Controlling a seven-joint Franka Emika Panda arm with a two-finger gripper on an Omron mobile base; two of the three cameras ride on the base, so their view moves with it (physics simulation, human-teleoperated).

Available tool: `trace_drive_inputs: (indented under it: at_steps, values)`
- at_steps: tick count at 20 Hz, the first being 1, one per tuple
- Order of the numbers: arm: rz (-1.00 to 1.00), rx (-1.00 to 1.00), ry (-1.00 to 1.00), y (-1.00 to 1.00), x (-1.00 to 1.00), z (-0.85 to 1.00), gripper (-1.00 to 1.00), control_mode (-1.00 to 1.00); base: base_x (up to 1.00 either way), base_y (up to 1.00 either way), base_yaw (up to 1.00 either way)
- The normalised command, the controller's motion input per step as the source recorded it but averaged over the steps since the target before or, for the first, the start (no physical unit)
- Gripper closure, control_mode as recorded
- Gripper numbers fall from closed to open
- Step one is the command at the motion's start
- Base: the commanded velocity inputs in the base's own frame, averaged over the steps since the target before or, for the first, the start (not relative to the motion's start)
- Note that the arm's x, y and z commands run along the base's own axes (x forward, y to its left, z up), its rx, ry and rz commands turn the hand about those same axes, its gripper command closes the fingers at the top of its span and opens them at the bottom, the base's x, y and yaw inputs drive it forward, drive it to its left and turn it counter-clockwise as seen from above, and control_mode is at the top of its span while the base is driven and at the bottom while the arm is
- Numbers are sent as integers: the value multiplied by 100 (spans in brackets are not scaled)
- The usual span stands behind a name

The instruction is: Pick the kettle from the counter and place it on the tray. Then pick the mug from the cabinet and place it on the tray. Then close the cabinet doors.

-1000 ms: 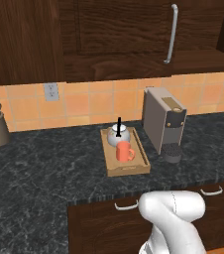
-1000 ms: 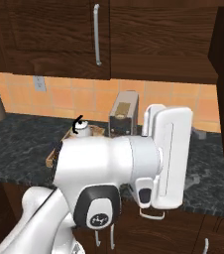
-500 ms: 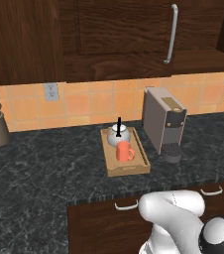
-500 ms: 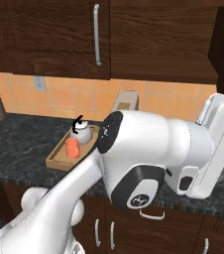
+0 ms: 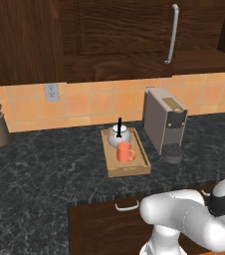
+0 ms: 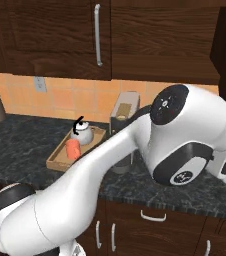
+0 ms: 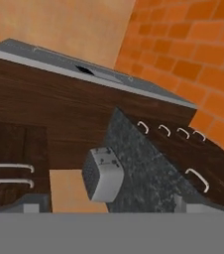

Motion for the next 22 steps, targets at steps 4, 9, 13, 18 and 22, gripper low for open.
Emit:
trace_drive_inputs:
  at_steps: [4,9,13,18,22]
  values:
    - [0,-18,0,-30,54,-35,-100,-100,0,0,0]
    - [0,-29,0,-13,64,-46,-100,-100,0,0,0]
    - [2,-30,0,-12,59,-42,-100,-100,0,0,0]
    - [5,-23,1,15,60,-22,-100,-100,0,0,0]
    - [8,-17,2,28,73,-3,-100,-100,0,0,0]
